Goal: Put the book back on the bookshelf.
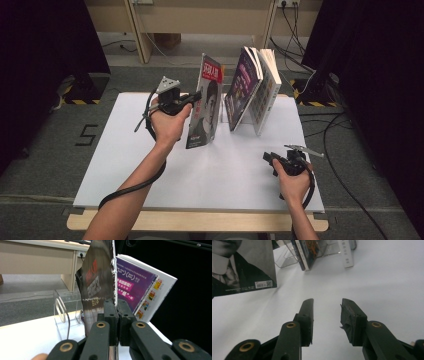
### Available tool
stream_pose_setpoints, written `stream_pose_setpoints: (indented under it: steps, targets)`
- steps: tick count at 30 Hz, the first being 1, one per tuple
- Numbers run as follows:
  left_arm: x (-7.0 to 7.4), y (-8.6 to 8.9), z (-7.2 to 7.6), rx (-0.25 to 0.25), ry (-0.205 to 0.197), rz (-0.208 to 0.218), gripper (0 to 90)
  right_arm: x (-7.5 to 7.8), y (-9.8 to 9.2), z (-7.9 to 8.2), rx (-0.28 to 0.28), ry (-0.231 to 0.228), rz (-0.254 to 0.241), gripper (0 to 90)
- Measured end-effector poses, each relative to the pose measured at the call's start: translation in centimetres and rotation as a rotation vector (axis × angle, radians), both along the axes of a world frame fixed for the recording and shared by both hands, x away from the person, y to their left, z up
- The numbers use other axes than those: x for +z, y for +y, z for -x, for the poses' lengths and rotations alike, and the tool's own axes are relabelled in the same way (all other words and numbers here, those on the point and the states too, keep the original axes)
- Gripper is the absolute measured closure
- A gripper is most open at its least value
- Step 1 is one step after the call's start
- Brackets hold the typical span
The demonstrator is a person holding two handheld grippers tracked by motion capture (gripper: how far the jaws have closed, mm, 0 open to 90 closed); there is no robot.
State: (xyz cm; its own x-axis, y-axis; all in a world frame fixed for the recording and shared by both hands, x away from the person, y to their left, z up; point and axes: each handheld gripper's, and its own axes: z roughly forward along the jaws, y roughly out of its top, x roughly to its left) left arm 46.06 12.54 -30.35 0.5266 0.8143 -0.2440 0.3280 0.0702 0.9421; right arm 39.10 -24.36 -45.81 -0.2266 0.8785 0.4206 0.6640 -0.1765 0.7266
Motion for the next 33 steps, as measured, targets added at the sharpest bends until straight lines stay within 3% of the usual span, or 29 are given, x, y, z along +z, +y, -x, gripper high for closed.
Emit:
stream_pose_setpoints:
  steps: [8,20,21,33]
  targets:
    - [0.2,-0.1,-0.8,0.017,-0.008,0.008,87.7,-0.8,-1.0,0.3,-0.035,0.001,0.007,62.8]
    - [1.0,-0.4,-1.8,0.031,-0.015,0.02,87.6,-1.0,-1.2,0.1,-0.031,0.019,-0.006,62.6]
    - [1.0,-0.4,-1.9,0.031,-0.016,0.019,87.6,-1.0,-1.3,0.0,-0.025,0.012,0.01,62.6]
    - [0.9,-0.5,-2.6,0.044,-0.012,0.011,87.6,-1.0,-1.3,0.1,-0.02,0.008,0.003,62.5]
